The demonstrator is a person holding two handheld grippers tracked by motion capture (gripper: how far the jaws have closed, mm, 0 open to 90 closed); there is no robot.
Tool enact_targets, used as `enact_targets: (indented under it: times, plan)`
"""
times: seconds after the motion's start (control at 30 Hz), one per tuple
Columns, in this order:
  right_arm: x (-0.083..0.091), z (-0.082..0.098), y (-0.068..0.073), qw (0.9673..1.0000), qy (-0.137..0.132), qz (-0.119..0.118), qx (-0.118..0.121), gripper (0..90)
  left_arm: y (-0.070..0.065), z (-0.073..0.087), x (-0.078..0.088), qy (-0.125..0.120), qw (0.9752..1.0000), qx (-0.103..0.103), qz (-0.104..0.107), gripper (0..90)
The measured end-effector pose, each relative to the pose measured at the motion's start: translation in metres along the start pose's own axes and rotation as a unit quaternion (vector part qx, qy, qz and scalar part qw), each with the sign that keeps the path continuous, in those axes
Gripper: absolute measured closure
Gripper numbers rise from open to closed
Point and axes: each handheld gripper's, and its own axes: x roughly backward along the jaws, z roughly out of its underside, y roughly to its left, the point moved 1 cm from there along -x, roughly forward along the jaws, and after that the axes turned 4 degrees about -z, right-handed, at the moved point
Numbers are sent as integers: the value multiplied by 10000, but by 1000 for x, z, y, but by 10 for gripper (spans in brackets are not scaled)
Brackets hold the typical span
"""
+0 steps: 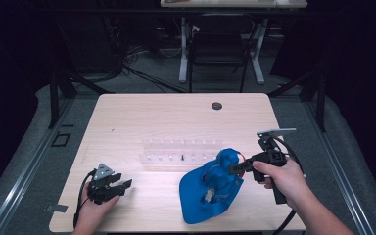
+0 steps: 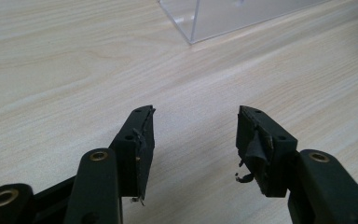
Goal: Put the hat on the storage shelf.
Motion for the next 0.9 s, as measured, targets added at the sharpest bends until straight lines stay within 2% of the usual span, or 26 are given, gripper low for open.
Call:
enact_targets:
  times: [0.07, 0.23, 0.27, 0.47, 0.77, 0.9]
  plan:
    - [-2, -1, 5, 9999, -47, -145, -27, 899, 0, 0, 0, -3, 10000, -5, 2, 471]
    - [-5, -1, 13, 9995, -56, -318, 21, 899, 0, 0, 0, 0, 10000, -39, 4, 471]
    - [-6, -1, 15, 9993, -77, -354, -43, 899, 0, 0, 0, -1, 10000, -28, 2, 471]
    - [-7, -4, 19, 9982, -40, -601, 19, 900, 0, 0, 0, 8, 10000, -25, 9, 471]
    - [-8, -9, 28, 9963, -78, -846, 91, 900, 0, 0, 0, -8, 10000, 15, 5, 471]
    - [-7, -10, 33, 9961, -107, -856, 166, 899, 0, 0, 0, -3, 10000, -34, 15, 471]
